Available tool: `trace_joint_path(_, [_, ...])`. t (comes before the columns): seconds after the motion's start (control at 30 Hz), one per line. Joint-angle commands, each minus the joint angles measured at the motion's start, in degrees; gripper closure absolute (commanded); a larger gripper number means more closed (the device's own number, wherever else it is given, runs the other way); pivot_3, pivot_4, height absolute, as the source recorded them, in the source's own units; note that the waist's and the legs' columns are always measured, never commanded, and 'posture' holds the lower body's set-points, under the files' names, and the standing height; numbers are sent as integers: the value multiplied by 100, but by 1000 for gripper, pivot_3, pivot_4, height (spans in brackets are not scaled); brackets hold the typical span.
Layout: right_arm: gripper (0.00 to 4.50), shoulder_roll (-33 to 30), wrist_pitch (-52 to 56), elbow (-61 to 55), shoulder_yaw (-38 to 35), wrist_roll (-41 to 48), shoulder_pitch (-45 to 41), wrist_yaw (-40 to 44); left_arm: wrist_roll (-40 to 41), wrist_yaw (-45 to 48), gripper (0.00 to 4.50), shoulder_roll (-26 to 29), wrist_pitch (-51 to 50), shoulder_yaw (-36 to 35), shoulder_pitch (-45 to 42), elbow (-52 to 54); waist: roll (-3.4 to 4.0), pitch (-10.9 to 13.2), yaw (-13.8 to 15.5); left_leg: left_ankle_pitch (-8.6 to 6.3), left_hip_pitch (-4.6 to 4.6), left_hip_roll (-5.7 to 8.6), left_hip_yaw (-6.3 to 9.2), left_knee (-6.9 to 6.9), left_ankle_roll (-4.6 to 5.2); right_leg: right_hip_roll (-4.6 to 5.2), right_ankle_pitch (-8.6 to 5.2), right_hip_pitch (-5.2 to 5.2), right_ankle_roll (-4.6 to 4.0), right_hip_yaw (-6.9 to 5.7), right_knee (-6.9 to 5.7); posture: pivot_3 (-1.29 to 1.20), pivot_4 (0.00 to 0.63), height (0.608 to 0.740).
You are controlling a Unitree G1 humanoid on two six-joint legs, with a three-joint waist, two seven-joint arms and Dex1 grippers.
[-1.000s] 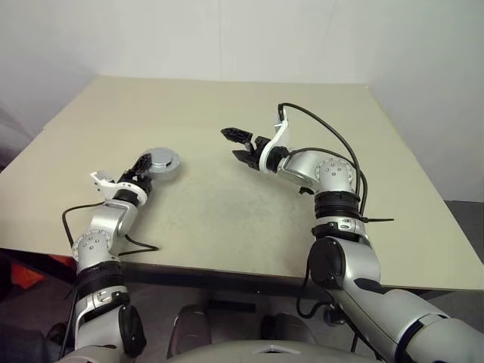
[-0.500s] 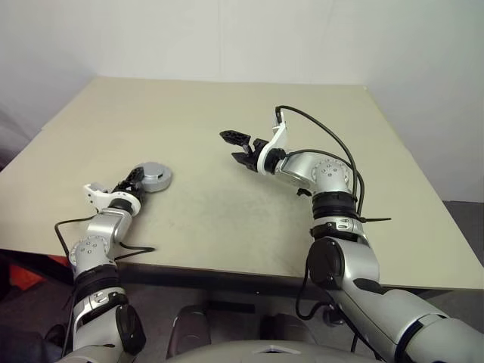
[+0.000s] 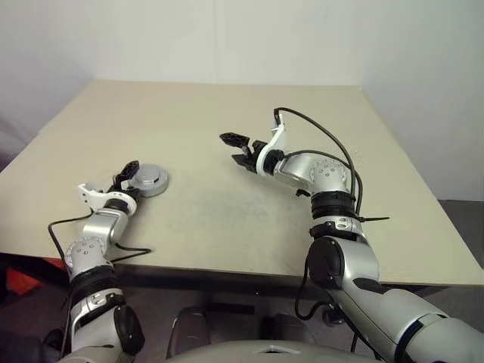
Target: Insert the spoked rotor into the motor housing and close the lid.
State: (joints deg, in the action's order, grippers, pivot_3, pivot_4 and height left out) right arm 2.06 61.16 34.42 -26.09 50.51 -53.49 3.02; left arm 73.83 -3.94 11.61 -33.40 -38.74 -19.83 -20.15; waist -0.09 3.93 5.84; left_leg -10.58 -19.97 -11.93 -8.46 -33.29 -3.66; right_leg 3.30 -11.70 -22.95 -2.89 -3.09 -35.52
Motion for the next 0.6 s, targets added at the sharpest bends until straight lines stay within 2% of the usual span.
trace_joint_path(0.03, [0,-62,-33,45,30,-38,-220,109,-449,-327,19,49,351,-294,563,-179,0,-20,-78,0,3,0,-2,0,0,0,0,1,0,3,0,0,0,740])
trace_joint_path(0.1, [0,-80,-27,129,44,-103,-241,134,-622,-541,19,79,549,-364,726,-286,12,-49,-174,0,13,-1,-7,3,0,-1,0,3,0,6,1,0,0,740])
trace_joint_path(0.3, [0,-108,-49,320,77,-226,-332,239,-1173,-891,19,291,1161,-477,976,-680,112,-134,-424,0,90,-4,-14,27,0,-7,-7,31,-3,5,0,0,0,740])
trace_joint_path(0.43, [0,-142,-61,471,92,-335,-395,340,-1452,-1204,19,453,1468,-589,1061,-800,134,-154,-573,-2,125,-3,2,26,0,-12,-8,-6,-2,-15,2,0,0,740])
trace_joint_path(0.53, [0,-166,-71,557,108,-394,-422,398,-1674,-1403,19,551,1687,-573,1104,-868,160,-170,-692,-15,149,-21,29,19,1,-1,-8,-20,-1,-102,50,0,0,740])
trace_joint_path(0.6, [0,-168,-60,576,110,-421,-429,427,-1784,-1499,19,583,1838,-577,1118,-907,211,-186,-779,-41,162,-70,73,3,-28,7,-7,-17,1,-240,139,0,0,740])
